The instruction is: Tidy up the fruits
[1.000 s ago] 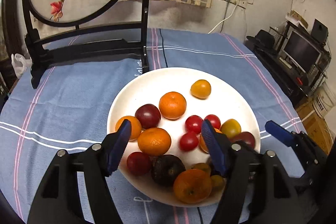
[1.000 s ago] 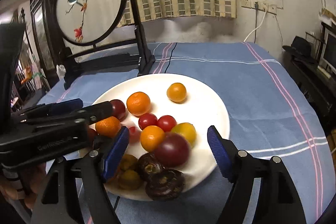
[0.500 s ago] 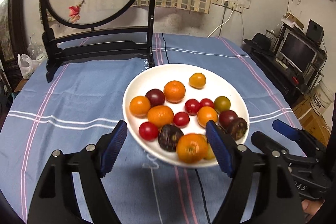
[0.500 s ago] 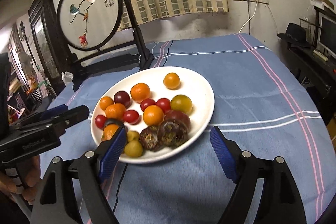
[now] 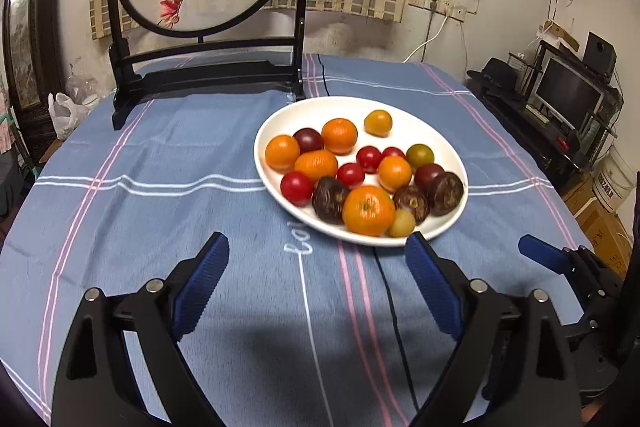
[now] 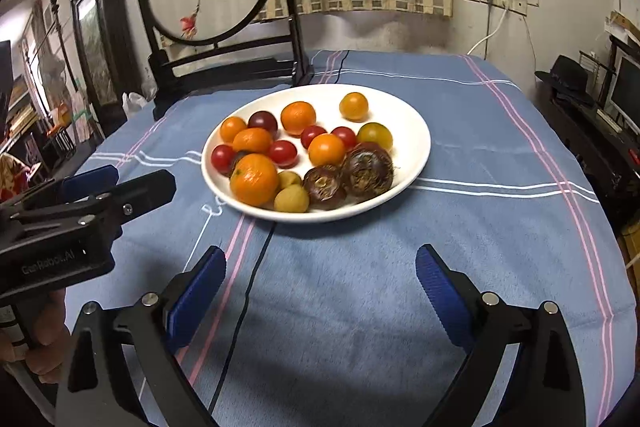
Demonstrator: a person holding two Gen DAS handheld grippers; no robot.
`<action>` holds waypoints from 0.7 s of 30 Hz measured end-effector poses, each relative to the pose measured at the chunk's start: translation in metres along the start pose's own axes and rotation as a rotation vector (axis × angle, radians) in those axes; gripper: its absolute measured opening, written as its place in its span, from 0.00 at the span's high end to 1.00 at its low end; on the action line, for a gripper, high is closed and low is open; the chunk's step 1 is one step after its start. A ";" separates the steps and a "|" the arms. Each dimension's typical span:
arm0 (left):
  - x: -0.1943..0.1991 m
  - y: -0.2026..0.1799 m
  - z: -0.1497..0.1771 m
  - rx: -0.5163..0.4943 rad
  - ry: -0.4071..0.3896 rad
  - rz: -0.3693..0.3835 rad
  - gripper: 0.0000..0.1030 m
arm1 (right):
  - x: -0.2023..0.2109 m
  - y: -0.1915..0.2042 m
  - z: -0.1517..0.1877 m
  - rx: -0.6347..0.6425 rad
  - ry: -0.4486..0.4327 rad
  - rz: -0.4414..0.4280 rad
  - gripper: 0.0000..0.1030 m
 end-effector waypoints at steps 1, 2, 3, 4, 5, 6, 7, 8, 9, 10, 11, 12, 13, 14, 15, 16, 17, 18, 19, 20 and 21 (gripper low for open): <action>0.000 0.000 0.002 -0.003 0.002 -0.001 0.14 | 0.000 0.001 0.002 0.004 -0.001 0.000 0.06; 0.000 0.000 0.005 -0.006 0.005 -0.001 0.13 | 0.000 0.002 0.004 0.005 -0.001 -0.001 0.06; 0.000 0.000 0.008 -0.011 0.011 -0.003 0.12 | -0.001 0.003 0.006 0.005 -0.001 -0.005 0.06; -0.001 -0.001 0.010 -0.014 0.014 -0.010 0.12 | -0.002 0.003 0.008 0.004 -0.001 -0.010 0.06; -0.002 0.000 0.012 -0.016 0.017 -0.016 0.11 | -0.003 0.004 0.010 0.002 0.001 -0.012 0.06; -0.004 0.000 0.016 -0.018 0.024 -0.020 0.11 | -0.005 0.003 0.012 -0.002 0.004 -0.014 0.06; -0.005 0.000 0.018 -0.022 0.029 -0.019 0.11 | -0.007 0.002 0.017 -0.010 0.009 -0.019 0.06; -0.007 0.000 0.021 -0.028 0.036 -0.018 0.11 | -0.009 0.002 0.018 -0.014 0.013 -0.021 0.06; -0.010 0.000 0.025 -0.032 0.045 -0.026 0.11 | -0.012 0.000 0.022 -0.024 0.024 -0.026 0.06; -0.013 0.001 0.028 -0.031 0.049 -0.034 0.11 | -0.013 -0.001 0.023 -0.029 0.028 -0.028 0.06; -0.015 0.002 0.030 -0.031 0.051 -0.034 0.11 | -0.014 -0.002 0.025 -0.034 0.031 -0.032 0.06; -0.018 0.003 0.033 -0.032 0.056 -0.032 0.11 | -0.015 -0.003 0.027 -0.037 0.034 -0.035 0.06; -0.020 0.005 0.036 -0.027 0.063 -0.030 0.11 | -0.016 -0.004 0.030 -0.041 0.039 -0.037 0.06; -0.023 0.006 0.039 -0.021 0.069 -0.031 0.11 | -0.018 -0.005 0.031 -0.041 0.046 -0.035 0.06; -0.024 0.008 0.041 -0.016 0.074 -0.028 0.11 | -0.019 -0.005 0.032 -0.041 0.054 -0.032 0.06; -0.026 0.010 0.043 -0.012 0.078 -0.026 0.11 | -0.020 -0.005 0.034 -0.038 0.062 -0.027 0.06; -0.027 0.011 0.044 -0.011 0.081 -0.029 0.11 | -0.021 -0.005 0.035 -0.033 0.067 -0.022 0.06; -0.029 0.013 0.046 -0.011 0.084 -0.039 0.10 | -0.021 -0.005 0.035 -0.031 0.070 -0.020 0.06; -0.031 0.015 0.048 -0.012 0.085 -0.050 0.10 | -0.022 -0.004 0.037 -0.028 0.077 -0.016 0.06; -0.032 0.015 0.049 -0.014 0.089 -0.059 0.09 | -0.022 -0.004 0.038 -0.025 0.083 -0.013 0.06; -0.034 0.015 0.050 -0.018 0.096 -0.067 0.08 | -0.023 -0.004 0.040 -0.021 0.093 -0.007 0.06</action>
Point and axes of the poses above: each gripper's, at about its wrist camera, not at the fingertips, and x roughly against the way its jaws point, y to its left, z to its underside, the point moved 8 cm from there along -x, roughly the way its jaws point, and after that the axes turned 10 degrees about -z, right-handed, at the moved point
